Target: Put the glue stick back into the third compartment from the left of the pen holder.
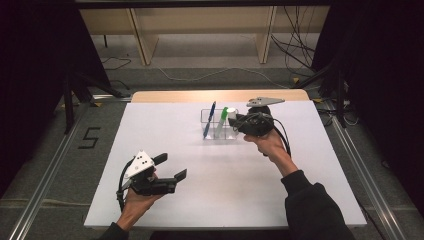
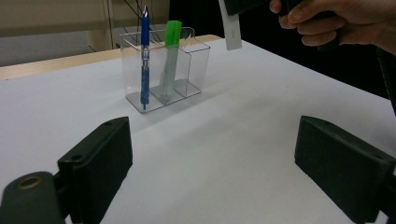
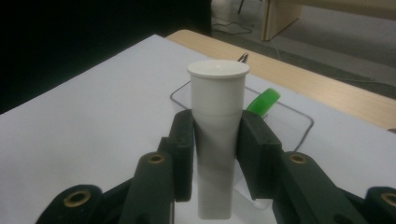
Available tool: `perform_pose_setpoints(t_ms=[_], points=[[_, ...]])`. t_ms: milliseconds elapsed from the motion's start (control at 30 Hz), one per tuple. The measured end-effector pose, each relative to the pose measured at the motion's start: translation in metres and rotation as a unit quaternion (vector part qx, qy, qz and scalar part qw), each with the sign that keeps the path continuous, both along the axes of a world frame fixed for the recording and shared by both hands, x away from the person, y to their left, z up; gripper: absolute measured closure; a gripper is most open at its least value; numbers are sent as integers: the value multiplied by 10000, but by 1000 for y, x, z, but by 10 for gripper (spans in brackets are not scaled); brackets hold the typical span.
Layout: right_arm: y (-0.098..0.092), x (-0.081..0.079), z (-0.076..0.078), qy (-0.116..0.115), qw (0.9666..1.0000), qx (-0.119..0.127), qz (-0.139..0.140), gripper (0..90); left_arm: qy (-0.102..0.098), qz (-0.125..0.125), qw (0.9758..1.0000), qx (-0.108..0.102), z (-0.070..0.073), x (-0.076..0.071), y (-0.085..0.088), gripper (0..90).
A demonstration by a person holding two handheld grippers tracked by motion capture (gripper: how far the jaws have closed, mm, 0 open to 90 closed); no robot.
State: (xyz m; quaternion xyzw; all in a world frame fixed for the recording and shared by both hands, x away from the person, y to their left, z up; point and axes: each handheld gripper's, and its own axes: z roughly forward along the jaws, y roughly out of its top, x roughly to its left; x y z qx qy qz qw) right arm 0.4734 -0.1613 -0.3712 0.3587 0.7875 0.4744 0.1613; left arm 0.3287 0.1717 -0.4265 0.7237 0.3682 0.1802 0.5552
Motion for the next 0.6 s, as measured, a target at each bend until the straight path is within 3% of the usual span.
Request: perform_pose_setpoints(t_ms=[600], points=[[1, 25, 5, -78, 9993, -15, -374, 686, -4, -6, 10000, 16, 0, 0, 0, 108]])
